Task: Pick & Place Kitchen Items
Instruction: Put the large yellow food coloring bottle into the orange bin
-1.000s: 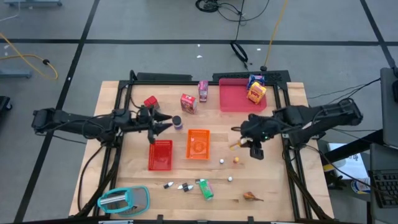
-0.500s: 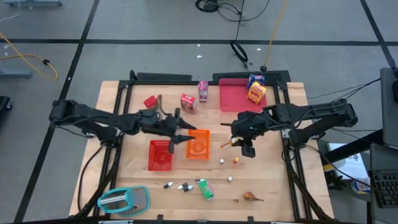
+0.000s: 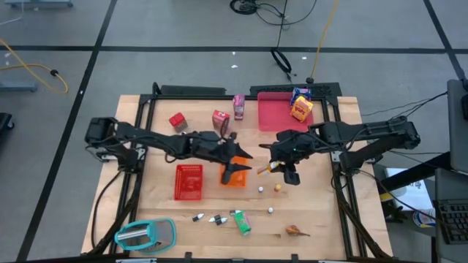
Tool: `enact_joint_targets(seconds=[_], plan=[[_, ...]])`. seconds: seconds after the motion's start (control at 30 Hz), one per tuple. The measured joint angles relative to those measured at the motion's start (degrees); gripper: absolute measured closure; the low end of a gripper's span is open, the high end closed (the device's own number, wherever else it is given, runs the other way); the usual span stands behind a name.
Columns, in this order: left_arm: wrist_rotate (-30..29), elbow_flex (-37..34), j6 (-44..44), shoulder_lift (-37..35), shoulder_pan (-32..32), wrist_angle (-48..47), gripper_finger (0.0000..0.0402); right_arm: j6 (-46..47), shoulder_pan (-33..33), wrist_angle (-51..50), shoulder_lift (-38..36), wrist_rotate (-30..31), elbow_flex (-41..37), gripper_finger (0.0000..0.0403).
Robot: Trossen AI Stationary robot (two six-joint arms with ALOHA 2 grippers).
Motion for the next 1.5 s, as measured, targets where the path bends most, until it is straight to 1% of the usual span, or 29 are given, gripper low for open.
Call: enact_joint_targets(seconds=[0.1,0.33,0.43,0.57,0.73,1.07,1.13,1.2,1.37,1.4,1.5], plan=[[0.83,2.86,-0.78,3.06,0.01,0.11,0.0217,-0.29,0.00,0.25,0.00,0.03,0.00,0.0275],[0.97,10.08,-1.73,8.73,0.01,-3.56,0.0217,-1.35,0.00,0.83,-0.02,0.18,0.00,0.0275],[3.11,12.72,-1.32,10.43,0.01,-5.46,0.0217,-1.53,0.00,0.86,-0.02,0.18,-0.01,0.0275],[4.94,15.40,-2.04,12.42,0.03,-5.66,0.0217,-1.79,0.04,1.00,-0.02,0.05,-0.02,0.0275],[6.17,16.94,-2.71,13.79,0.06,-5.92,0.0217,-1.96,0.04,1.18,-0.02,-0.02,-0.02,0.0276],[6.35,17.07,-3.94,14.73,0.25,-6.12,0.0218,-1.99,0.04,1.38,-0.08,0.20,-0.04,0.0276],[6.40,17.03,-3.96,14.73,0.25,-5.86,0.0227,-1.97,0.04,1.27,-0.06,0.24,-0.04,0.0276],[6.35,17.01,-3.89,14.73,0.25,-5.46,0.0249,-1.82,0.02,1.20,-0.07,0.22,-0.04,0.0276],[6.35,16.96,-3.89,14.73,0.29,-5.06,0.0332,-1.68,0.04,1.17,-0.11,0.23,-0.04,0.0278],[6.34,16.96,-3.88,14.73,0.29,-5.00,0.0339,-1.70,0.04,1.17,-0.11,0.22,-0.04,0.0278],[6.35,16.96,-3.83,14.73,0.29,-4.85,0.0339,-1.74,0.02,1.01,-0.11,0.22,-0.04,0.0273]])
